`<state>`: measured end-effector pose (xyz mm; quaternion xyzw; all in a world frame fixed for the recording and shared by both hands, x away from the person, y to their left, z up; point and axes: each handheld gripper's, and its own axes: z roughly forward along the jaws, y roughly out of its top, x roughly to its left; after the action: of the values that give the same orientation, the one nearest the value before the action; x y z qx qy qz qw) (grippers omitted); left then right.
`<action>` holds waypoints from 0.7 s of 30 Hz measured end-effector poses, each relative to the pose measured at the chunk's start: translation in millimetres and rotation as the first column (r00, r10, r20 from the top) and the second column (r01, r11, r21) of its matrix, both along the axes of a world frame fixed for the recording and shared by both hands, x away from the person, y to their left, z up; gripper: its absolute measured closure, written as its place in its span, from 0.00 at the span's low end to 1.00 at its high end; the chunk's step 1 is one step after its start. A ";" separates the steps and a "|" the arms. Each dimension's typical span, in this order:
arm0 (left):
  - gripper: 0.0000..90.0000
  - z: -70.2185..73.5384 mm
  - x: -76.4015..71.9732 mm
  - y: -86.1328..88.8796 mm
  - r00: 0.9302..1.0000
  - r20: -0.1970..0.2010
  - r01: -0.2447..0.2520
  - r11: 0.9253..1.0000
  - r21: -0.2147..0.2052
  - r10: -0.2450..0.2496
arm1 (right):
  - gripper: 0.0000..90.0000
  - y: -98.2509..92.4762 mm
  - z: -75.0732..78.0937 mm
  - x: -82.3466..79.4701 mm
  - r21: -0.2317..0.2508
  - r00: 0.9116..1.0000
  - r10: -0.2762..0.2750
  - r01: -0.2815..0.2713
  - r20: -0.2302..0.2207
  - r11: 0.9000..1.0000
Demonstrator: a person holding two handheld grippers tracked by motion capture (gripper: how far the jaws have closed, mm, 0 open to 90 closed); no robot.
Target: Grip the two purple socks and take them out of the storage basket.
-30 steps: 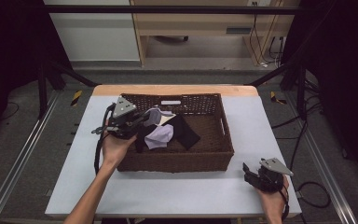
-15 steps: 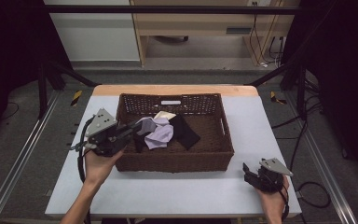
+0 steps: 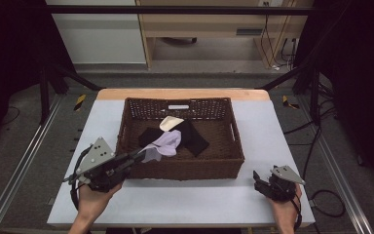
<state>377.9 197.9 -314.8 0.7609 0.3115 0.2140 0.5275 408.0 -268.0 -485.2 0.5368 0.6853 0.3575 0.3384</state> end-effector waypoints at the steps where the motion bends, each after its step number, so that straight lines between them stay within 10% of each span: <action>1: 0.95 -2.3 -2.6 0.2 1.000 -0.003 0.006 1.000 0.003 -0.006 | 0.28 0.1 0.0 -0.1 0.000 1.000 -0.001 0.001 0.002 1.000; 14: 0.95 -46.7 -29.6 -6.3 0.995 -0.089 0.057 0.995 0.086 -0.049 | 0.27 0.8 -0.3 0.0 -0.015 1.000 0.001 -0.001 0.004 1.000; 21: 0.95 -81.4 -23.3 -14.9 0.981 -0.188 0.072 0.989 0.126 -0.048 | 0.27 0.5 -0.3 0.3 -0.012 1.000 0.001 -0.001 0.000 1.000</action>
<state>354.6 183.0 -396.2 0.8199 0.3211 0.1467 0.4508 408.4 -267.5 -485.5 0.5345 0.6875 0.3538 0.3414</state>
